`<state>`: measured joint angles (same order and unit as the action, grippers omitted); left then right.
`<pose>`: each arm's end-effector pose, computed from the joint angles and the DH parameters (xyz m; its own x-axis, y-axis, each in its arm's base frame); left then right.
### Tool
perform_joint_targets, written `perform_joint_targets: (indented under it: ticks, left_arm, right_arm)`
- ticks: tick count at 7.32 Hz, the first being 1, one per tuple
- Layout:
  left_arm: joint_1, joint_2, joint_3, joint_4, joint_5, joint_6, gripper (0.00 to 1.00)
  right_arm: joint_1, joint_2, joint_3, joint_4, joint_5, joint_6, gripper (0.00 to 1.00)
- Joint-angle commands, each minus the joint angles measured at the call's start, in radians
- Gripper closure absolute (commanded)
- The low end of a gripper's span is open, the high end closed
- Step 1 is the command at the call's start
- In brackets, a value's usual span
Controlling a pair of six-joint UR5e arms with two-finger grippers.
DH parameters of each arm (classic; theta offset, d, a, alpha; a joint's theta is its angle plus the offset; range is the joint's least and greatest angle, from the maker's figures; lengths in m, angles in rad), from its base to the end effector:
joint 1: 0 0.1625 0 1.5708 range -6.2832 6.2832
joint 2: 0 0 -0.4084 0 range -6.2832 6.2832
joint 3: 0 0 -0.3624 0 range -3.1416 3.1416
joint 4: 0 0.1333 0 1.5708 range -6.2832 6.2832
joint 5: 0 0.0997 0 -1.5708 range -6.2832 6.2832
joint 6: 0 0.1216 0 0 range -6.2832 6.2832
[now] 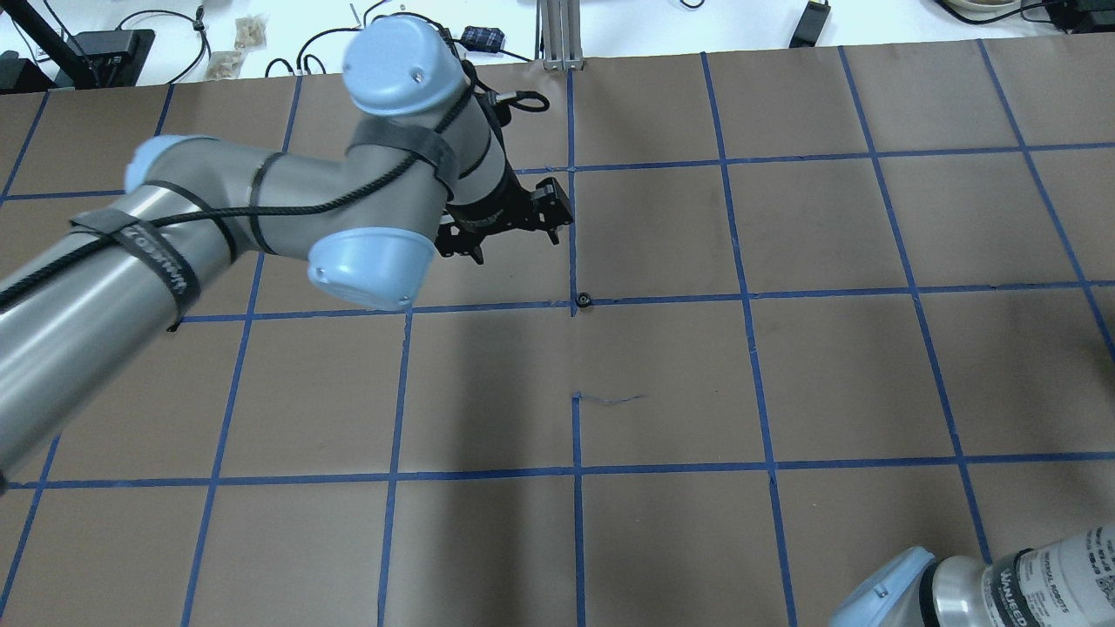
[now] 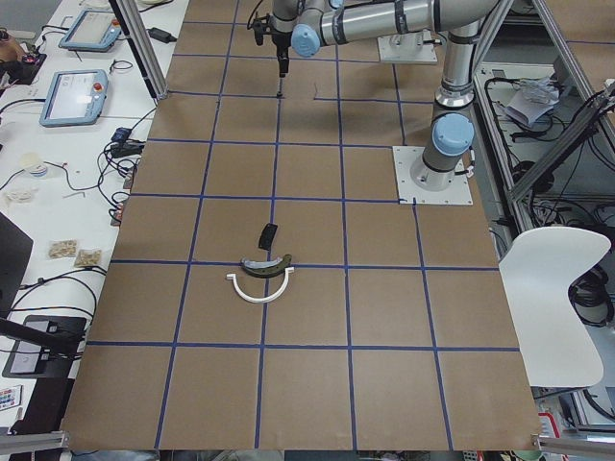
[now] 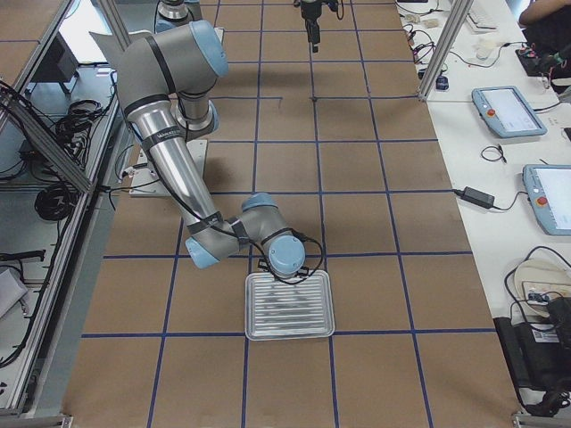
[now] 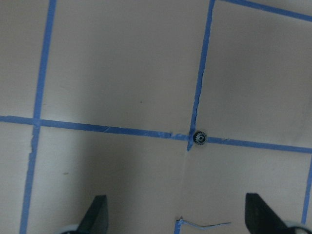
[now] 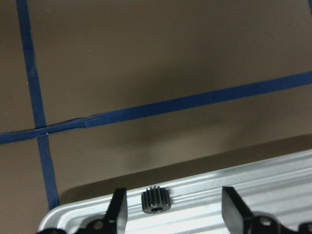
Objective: Place bearing gear from tray to pile
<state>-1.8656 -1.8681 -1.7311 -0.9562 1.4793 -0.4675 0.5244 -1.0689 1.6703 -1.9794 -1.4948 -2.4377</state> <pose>-0.3015 -0.4959 0.2889 -0.9762 -0.1554 0.1510 -0.1714 0.9802 -0.0989 -0.4220 -0.4087 0.1774 -0.1789 -0.9816 -0.0672 -0.9626 0.1887 -0.1943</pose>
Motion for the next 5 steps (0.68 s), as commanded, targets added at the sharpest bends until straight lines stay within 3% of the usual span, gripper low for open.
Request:
perform_joint_targets:
  ticks: [1,2,5]
  left_arm:
    - [-0.069,-0.159,-0.002,0.144,0.055,-0.115,0.0]
    - [-0.078,-0.204,0.019,0.202,0.07,-0.123,0.01]
    - [-0.124,-0.273,0.03,0.22,0.105,-0.114,0.01]
  right_arm:
    - [-0.001,0.003,0.006,-0.001,-0.001,-0.012,0.27]
    - [-0.003,0.003,0.006,-0.001,-0.002,0.002,0.27]
    - [-0.004,0.017,0.006,-0.001,-0.004,-0.003,0.3]
